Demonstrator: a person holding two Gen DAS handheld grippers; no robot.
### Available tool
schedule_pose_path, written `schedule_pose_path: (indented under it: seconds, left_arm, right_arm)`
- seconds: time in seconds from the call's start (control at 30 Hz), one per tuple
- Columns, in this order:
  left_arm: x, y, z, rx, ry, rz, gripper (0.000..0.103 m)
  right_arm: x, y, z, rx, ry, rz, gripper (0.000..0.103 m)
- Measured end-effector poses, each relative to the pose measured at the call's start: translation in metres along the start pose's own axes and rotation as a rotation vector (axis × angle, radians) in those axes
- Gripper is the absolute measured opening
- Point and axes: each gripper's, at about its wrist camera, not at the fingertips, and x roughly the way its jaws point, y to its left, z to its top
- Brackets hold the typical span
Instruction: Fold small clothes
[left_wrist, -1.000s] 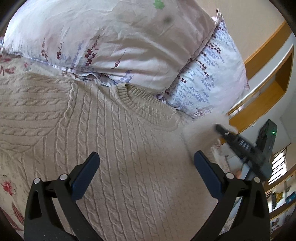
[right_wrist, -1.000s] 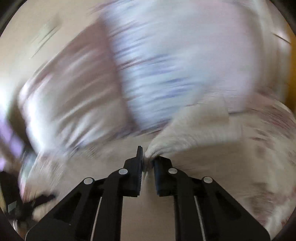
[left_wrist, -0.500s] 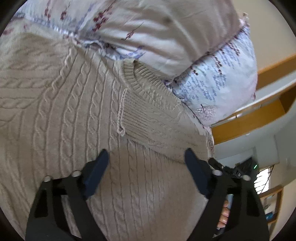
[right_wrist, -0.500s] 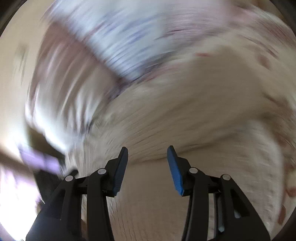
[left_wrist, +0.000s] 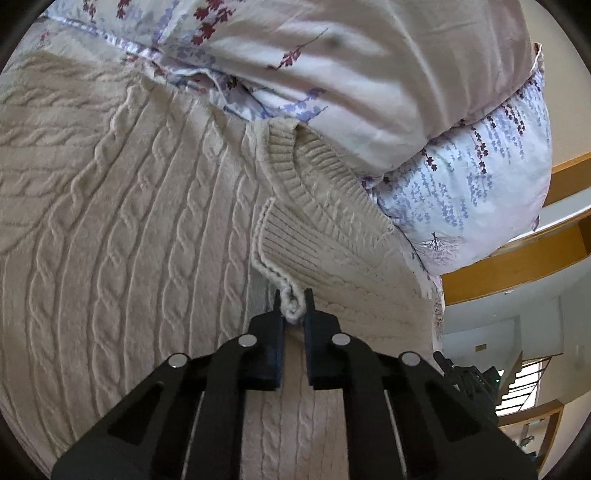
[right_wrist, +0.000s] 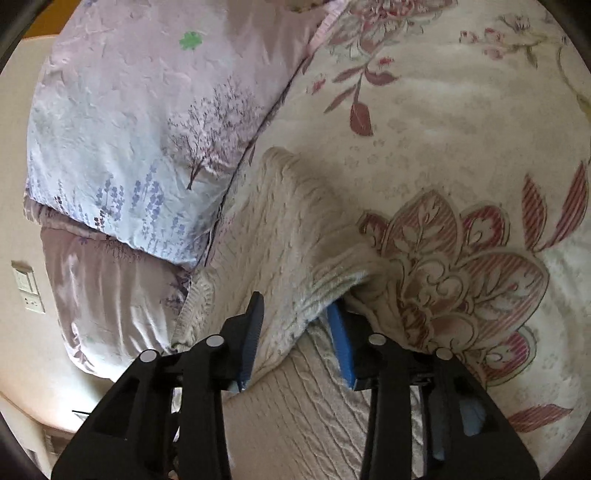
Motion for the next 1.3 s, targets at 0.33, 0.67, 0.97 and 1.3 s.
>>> schedule_pose_path:
  seconds: [0.33,0.67,0.97,1.3]
  left_arm:
    - [-0.041,0.004,0.003,0.110,-0.103,0.071,0.007]
    - [-0.056,0.025,-0.003,0.074,-0.086,0.079,0.039]
    - [-0.169,0.096,-0.021,-0.019,-0.287,0.116,0.056]
    - [-0.231,0.190,-0.017,-0.341,-0.445,0.161,0.054]
  right_arm:
    - [-0.005,0.030,-0.024,-0.222,-0.069,-0.035,0.009]
    - [0.000,0.033,-0.044,-0.310,-0.064,-0.216,0.039]
    - [-0.013,0.049,-0.073,-0.452,-0.059,-0.179,0.048]
    - [0.001,0.067,-0.094,-0.538,0.022,-0.125,0.048]
